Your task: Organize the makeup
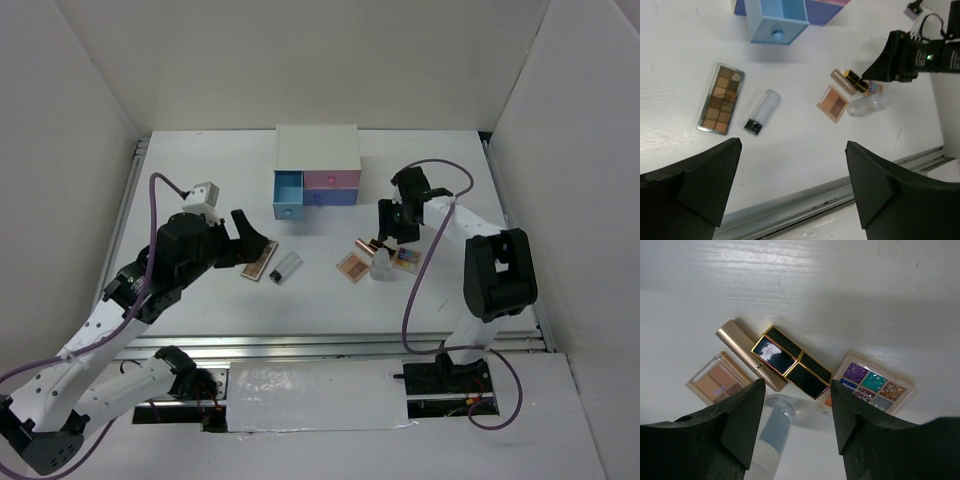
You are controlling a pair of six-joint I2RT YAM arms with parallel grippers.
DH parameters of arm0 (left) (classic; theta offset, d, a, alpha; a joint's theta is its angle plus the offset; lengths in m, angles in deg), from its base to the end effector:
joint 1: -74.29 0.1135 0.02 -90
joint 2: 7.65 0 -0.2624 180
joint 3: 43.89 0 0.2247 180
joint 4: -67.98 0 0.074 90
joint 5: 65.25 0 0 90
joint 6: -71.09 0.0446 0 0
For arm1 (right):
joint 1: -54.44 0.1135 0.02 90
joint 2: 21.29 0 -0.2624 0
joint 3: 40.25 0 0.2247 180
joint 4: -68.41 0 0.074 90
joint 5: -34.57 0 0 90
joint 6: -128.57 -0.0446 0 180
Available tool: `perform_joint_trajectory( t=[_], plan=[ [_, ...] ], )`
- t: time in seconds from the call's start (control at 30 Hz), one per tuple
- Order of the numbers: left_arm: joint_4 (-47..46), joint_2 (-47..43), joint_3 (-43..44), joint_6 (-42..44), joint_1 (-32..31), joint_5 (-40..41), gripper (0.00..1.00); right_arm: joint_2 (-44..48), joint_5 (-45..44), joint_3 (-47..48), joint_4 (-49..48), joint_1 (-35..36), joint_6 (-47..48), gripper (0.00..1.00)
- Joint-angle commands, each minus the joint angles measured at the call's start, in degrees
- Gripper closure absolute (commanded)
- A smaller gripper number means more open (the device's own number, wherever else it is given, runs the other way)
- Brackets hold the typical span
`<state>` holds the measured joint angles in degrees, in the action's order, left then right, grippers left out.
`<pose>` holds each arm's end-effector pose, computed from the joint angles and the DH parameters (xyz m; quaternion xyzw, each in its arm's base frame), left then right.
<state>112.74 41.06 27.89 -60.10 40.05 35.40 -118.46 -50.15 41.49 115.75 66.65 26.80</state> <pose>0.1394 -0.0849 0.3552 -0.1020 0.8193 -0.2812 0.4892 0.3153 0.0724 0.2088 -0.0146 0.9708 0.0926 0.2207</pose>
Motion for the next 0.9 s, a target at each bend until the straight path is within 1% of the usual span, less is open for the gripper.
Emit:
perform_joint_trajectory(
  t=[0.0, 0.13, 0.37, 0.5, 0.67, 0.77, 0.87],
  plan=[
    [7.5, -2.4, 1.2, 6.5, -0.1, 0.1, 0.01, -1.2, -0.6, 2.5, 2.1, -0.3, 2.1, 0.37],
    [9.3, -5.2, -0.5, 8.2, -0.1, 1.5, 0.0, -2.9, 0.3, 2.6, 2.3, -0.3, 2.4, 0.36],
    [9.9, -6.7, -1.9, 9.5, -0.1, 1.4, 0.01, -6.7, -3.2, 4.6, 4.0, -0.2, 1.5, 0.36],
    [9.1, -6.8, -2.3, 9.8, 0.0, 0.9, 0.01, -7.0, -3.3, 4.8, 3.7, 0.0, 1.3, 0.38],
    [9.0, -6.5, -2.7, 10.1, 0.0, 0.8, 0.01, -6.9, -2.2, 5.2, 3.6, 0.0, 1.6, 0.44],
    [8.9, -6.6, -2.7, 10.3, -0.1, 0.8, 0.01, -6.5, -0.3, 5.3, 3.6, 0.3, 1.7, 0.43],
    [8.7, -6.8, -2.8, 10.3, 0.0, 0.8, 0.01, -3.7, 1.3, 4.0, 1.4, 0.9, 1.1, 0.39]
  ],
)
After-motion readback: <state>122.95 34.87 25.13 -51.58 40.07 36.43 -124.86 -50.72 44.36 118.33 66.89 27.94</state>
